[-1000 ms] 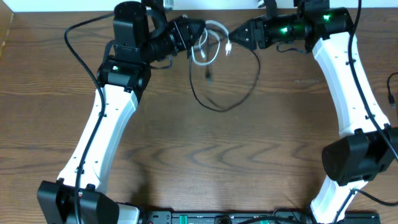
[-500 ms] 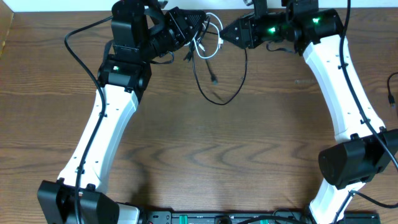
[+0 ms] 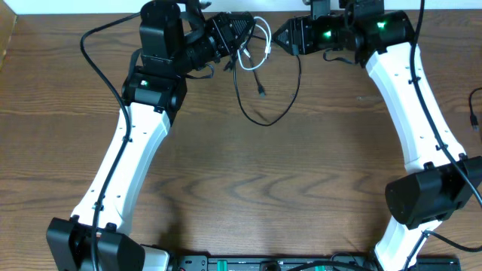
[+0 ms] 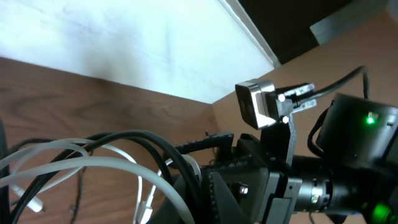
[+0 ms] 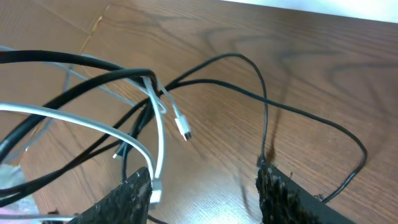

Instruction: Untangle cables

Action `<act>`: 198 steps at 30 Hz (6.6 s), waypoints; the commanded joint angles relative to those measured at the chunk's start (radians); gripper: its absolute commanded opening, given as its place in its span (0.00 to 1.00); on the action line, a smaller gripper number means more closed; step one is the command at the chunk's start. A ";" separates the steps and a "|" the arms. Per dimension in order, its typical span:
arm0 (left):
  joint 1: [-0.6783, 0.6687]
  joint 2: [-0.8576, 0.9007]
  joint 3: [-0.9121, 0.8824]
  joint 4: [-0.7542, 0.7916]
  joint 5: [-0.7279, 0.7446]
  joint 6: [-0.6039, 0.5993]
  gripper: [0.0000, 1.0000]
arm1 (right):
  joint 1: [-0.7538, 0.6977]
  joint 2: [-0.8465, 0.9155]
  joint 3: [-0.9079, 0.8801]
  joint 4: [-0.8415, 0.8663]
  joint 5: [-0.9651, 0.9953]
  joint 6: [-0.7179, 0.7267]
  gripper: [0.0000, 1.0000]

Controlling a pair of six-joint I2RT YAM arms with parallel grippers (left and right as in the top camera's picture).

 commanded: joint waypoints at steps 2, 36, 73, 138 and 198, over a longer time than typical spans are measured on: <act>-0.018 -0.004 0.017 0.005 -0.004 -0.114 0.08 | 0.033 -0.014 0.013 0.005 0.017 -0.020 0.53; -0.083 -0.002 -0.002 -0.446 -0.343 0.140 0.30 | -0.194 -0.224 0.016 -0.161 0.137 0.032 0.01; -0.093 0.299 -0.010 -0.483 0.037 0.303 0.60 | 0.015 -0.225 0.012 -0.135 0.195 0.085 0.01; 0.172 -0.100 0.330 -0.684 -0.019 0.265 0.08 | -0.327 0.151 0.240 -0.444 -0.332 -0.333 0.88; 0.188 -0.079 0.328 -0.694 -0.019 0.251 0.07 | 0.254 0.215 0.045 -0.092 0.206 0.443 0.01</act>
